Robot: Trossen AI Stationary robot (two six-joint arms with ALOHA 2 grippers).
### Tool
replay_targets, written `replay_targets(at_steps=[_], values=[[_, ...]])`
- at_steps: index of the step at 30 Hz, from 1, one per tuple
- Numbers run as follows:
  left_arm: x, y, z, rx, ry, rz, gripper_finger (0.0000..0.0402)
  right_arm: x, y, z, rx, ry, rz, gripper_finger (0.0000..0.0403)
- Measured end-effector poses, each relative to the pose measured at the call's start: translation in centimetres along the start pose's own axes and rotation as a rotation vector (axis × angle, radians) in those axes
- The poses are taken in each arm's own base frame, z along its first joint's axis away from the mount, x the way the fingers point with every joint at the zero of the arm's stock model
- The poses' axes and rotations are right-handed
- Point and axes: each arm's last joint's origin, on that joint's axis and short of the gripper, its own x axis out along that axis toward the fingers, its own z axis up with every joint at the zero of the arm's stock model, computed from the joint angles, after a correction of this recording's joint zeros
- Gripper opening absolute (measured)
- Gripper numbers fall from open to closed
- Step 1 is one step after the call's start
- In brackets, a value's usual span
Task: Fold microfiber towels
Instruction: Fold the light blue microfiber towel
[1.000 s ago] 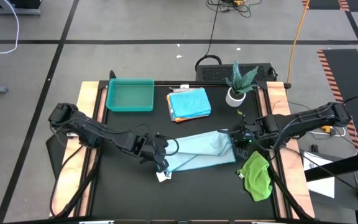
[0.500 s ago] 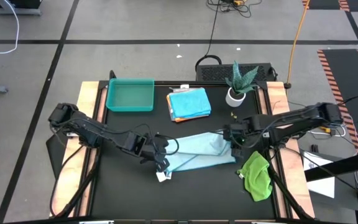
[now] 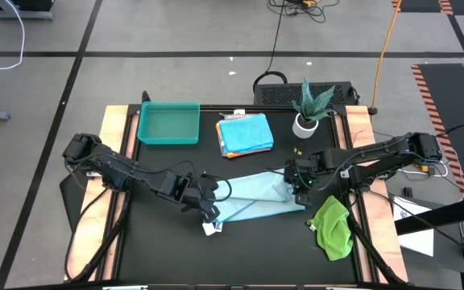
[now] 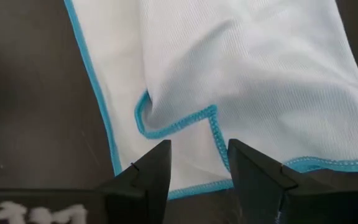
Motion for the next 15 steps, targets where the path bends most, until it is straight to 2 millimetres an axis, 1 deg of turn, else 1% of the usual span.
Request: replay_targets(at_steps=[8,15], values=[[0.0,0.0,0.0,0.0,-0.001,-0.001,0.0033,-0.5,0.1,-0.1,-0.037,0.004,0.024,0.0153],[0.0,0.0,0.1,-0.003,-0.002,0.0,0.0033,-2.1,0.5,0.6,-0.064,-0.008,0.029,0.0153]])
